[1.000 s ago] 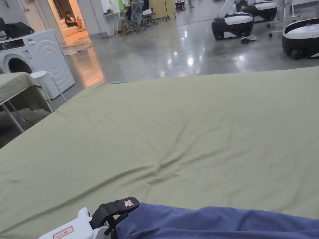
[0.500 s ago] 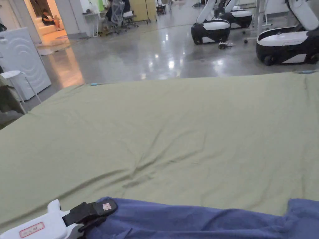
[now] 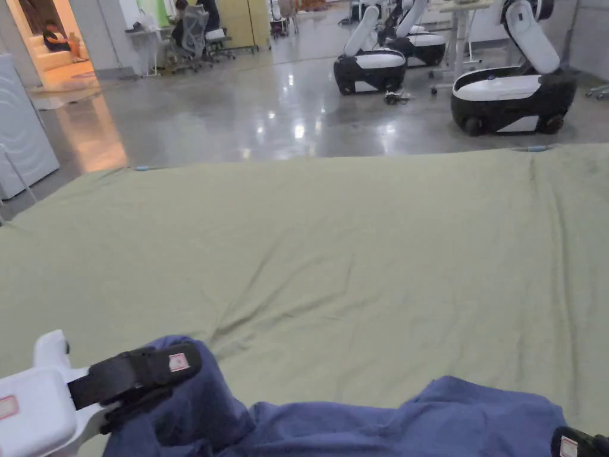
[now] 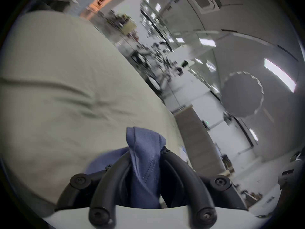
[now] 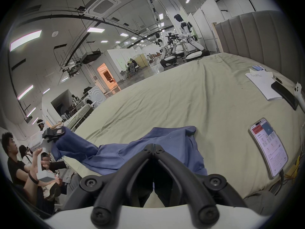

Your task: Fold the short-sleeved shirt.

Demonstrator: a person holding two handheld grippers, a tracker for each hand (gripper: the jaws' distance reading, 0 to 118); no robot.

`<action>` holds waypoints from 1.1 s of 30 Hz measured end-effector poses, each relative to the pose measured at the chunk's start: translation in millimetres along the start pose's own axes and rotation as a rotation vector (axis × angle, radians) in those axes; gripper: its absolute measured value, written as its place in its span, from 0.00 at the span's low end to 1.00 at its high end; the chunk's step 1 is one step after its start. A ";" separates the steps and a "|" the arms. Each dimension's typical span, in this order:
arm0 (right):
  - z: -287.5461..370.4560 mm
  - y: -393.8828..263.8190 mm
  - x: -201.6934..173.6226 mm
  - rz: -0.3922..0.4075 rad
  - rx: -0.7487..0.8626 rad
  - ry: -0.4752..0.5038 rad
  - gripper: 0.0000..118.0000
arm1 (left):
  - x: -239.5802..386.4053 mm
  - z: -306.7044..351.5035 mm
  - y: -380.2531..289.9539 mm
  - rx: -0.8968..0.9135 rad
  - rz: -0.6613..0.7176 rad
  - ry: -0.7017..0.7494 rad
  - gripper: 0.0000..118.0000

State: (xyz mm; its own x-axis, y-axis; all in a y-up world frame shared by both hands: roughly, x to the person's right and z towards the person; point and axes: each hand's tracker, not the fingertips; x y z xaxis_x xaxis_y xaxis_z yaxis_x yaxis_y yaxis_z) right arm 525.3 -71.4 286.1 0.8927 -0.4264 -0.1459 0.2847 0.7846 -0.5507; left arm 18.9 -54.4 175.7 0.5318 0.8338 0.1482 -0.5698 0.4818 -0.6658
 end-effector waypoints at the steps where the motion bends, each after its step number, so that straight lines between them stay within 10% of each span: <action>1: 1.7 -0.1 -1.6 0.005 -0.002 0.002 0.00 | 2.3 -30.4 -11.8 -0.054 0.013 -0.045 0.12; 9: 38.0 -9.7 -2.2 0.033 0.025 -0.060 0.00 | -6.9 -172.5 -79.0 -0.293 -0.087 0.041 0.17; 11: 40.8 -13.2 7.2 0.013 0.023 -0.078 0.00 | -3.2 -173.0 -78.4 -0.286 -0.096 -0.059 0.43; 16: 39.4 -16.3 21.4 -0.070 0.031 -0.083 0.00 | 4.7 -144.2 -55.3 -0.174 -0.085 -0.129 0.61; 18: 37.9 -16.1 22.9 -0.090 0.039 -0.081 0.00 | 3.9 -138.3 -55.7 -0.165 -0.033 -0.147 0.58; 21: 36.3 -16.6 20.6 -0.099 0.041 -0.069 0.00 | -0.7 -148.9 -71.1 -0.174 -0.056 -0.078 0.03; 33: 27.5 -24.2 2.3 -0.049 -0.034 -0.072 0.00 | -7.6 -193.0 -121.5 -0.387 -0.085 0.011 0.03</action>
State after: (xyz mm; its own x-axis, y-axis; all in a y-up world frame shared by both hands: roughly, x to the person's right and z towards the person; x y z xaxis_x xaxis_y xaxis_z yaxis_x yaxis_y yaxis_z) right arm 530.0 -79.0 321.7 0.9010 -0.4298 -0.0594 0.3180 0.7473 -0.5835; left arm 205.0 -171.2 114.3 0.5746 0.7915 0.2080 -0.2464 0.4097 -0.8783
